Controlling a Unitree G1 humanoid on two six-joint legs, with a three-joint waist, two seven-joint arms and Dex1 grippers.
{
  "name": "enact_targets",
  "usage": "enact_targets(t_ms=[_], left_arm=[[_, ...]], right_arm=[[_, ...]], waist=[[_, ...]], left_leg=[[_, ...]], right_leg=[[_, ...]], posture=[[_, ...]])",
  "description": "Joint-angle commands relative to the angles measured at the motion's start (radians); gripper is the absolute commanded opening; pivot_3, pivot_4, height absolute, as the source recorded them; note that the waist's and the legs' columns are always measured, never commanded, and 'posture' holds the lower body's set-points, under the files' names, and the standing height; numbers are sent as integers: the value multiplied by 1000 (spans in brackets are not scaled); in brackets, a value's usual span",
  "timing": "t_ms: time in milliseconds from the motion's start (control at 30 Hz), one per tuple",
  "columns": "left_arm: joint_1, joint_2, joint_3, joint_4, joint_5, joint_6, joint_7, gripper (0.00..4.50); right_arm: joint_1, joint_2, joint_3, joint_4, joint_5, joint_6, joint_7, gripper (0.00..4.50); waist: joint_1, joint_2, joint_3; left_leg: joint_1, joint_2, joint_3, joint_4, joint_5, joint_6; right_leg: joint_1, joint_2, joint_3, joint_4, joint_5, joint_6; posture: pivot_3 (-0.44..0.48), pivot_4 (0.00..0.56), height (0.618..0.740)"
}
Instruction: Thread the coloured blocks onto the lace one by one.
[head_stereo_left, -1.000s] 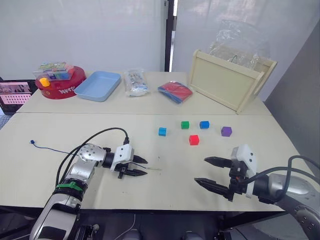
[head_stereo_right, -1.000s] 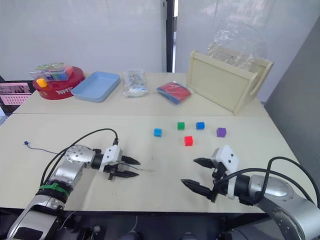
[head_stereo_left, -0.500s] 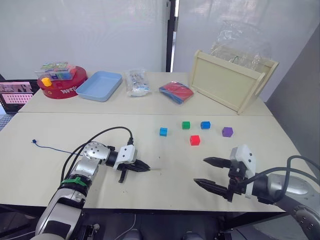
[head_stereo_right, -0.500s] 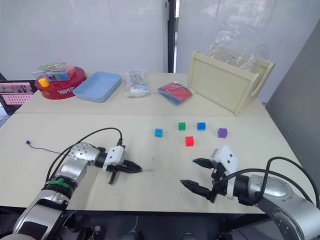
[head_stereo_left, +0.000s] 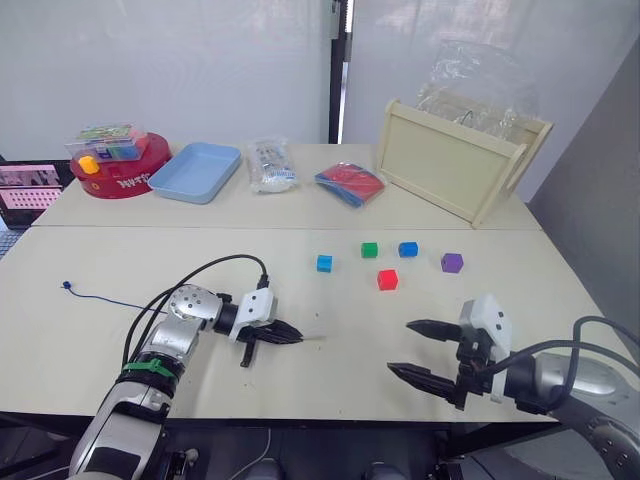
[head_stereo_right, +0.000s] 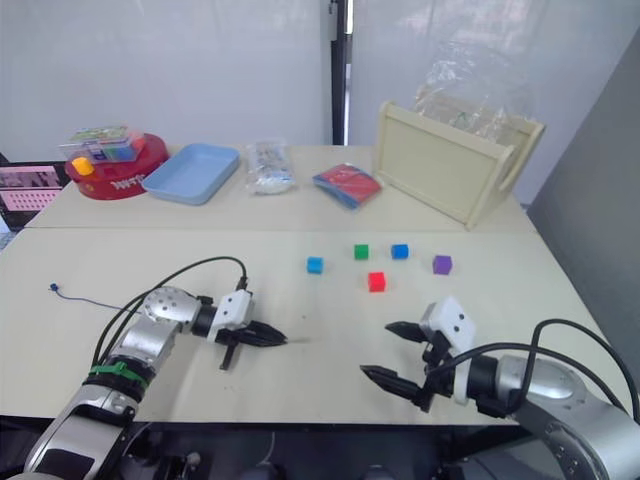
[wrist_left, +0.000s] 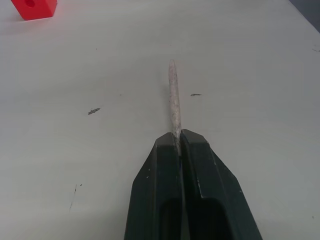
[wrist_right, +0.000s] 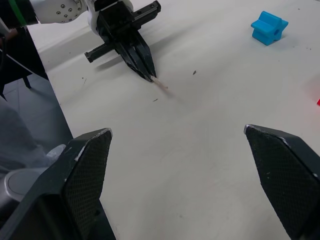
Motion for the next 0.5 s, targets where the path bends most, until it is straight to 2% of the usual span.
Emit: enact_targets(t_ms=[33, 367, 400, 433, 500], left_arm=[[4, 9, -3, -6, 15, -22, 17, 1213], [15, 8, -16, 5, 24, -32, 15, 1213], [15, 7, -17, 6, 24, -32, 14, 953], [14, 6, -17, 5, 23, -30, 14, 953], [10, 4, -17, 4, 22, -26, 14, 380]], right_arm=[[-15, 1, 1, -15, 1, -24, 3, 4500], [-13, 2, 8, -8, -6, -33, 6, 4500], [-13, 2, 8, -8, -7, -34, 6, 4500], [-13, 3, 8, -8, -8, -35, 6, 4500], [-11, 2, 9, -8, -9, -37, 6, 4500]], waist=[[1, 0, 0], [1, 0, 0], [1, 0, 0], [1, 0, 0], [1, 0, 0]], left_leg=[[0, 0, 0, 0, 0, 0], [0, 0, 0, 0, 0, 0], [0, 0, 0, 0, 0, 0], [0, 0, 0, 0, 0, 0], [0, 0, 0, 0, 0, 0]], right_leg=[[0, 0, 0, 0, 0, 0], [0, 0, 0, 0, 0, 0], [0, 0, 0, 0, 0, 0], [0, 0, 0, 0, 0, 0], [0, 0, 0, 0, 0, 0]], posture=[[0, 150, 740], [0, 150, 740], [0, 150, 740], [0, 150, 740], [0, 150, 740]])
